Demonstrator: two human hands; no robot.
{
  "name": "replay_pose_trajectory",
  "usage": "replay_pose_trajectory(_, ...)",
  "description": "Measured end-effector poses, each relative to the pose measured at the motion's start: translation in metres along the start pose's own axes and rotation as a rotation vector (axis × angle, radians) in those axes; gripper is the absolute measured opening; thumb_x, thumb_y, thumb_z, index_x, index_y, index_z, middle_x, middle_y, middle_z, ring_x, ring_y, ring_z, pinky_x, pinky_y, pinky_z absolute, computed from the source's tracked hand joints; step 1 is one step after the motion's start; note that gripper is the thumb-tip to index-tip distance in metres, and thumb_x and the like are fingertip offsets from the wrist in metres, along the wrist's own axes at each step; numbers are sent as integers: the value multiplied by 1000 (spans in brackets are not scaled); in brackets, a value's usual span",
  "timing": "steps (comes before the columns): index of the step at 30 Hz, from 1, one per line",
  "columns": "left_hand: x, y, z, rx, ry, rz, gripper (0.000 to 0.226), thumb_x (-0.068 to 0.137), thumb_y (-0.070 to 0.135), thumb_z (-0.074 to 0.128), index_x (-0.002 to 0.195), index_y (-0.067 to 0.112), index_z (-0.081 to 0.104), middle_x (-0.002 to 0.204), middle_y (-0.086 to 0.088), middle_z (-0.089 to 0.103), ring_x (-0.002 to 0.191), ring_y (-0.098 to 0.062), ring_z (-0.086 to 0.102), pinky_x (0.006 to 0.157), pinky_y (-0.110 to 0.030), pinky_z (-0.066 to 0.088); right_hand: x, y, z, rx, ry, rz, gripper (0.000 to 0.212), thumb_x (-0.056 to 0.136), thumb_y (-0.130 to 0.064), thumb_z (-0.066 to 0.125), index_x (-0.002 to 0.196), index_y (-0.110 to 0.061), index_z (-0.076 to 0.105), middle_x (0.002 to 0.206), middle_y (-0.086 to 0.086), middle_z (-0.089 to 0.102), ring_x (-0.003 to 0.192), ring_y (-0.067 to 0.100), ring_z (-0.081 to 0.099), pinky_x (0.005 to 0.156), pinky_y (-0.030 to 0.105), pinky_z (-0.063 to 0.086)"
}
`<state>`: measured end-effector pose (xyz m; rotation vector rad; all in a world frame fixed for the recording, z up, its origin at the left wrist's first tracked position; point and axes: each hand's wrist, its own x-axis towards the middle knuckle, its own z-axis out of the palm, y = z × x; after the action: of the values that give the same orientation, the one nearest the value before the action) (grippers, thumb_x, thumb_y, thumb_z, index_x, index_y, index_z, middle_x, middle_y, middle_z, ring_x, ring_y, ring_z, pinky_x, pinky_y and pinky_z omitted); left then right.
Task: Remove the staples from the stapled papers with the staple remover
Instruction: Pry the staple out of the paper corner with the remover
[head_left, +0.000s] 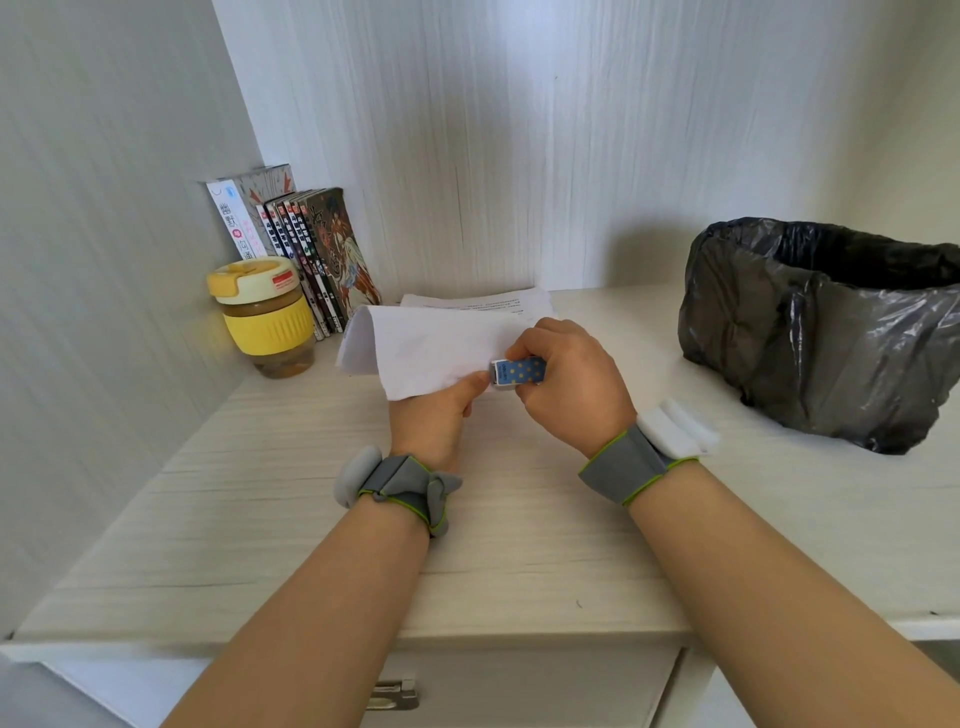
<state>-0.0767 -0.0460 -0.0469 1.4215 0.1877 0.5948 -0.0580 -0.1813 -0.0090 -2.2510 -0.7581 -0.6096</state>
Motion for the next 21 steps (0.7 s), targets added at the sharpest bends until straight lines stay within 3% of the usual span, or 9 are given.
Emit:
replay_pose_trajectory(9,2,0,-2,-5,7,-22,21,58,23,70,45,36,61,44,15,53,43,-2,44,68,-34,39,0,0,2,-11,10,49,21,72,1,56,87,-9,67,88,5,62,88,22,51,63,25,33)
replay_pose_trajectory(15,4,-4,-4,-52,30,-46,36,71,6,73,45,29,62,43,15,52,40,0,42,58,-28,38,-1,-3,3,4,-17,73,20,72,-1,58,88,-8,68,89,6,63,87,24,54,65,25,35)
replay_pose_trajectory(21,5,-4,-4,-66,35,-38,37,73,3,71,47,27,62,43,15,51,39,-1,41,57,-28,36,-2,-5,2,50,-29,68,19,71,-2,62,89,-5,68,91,10,65,87,27,57,70,33,44)
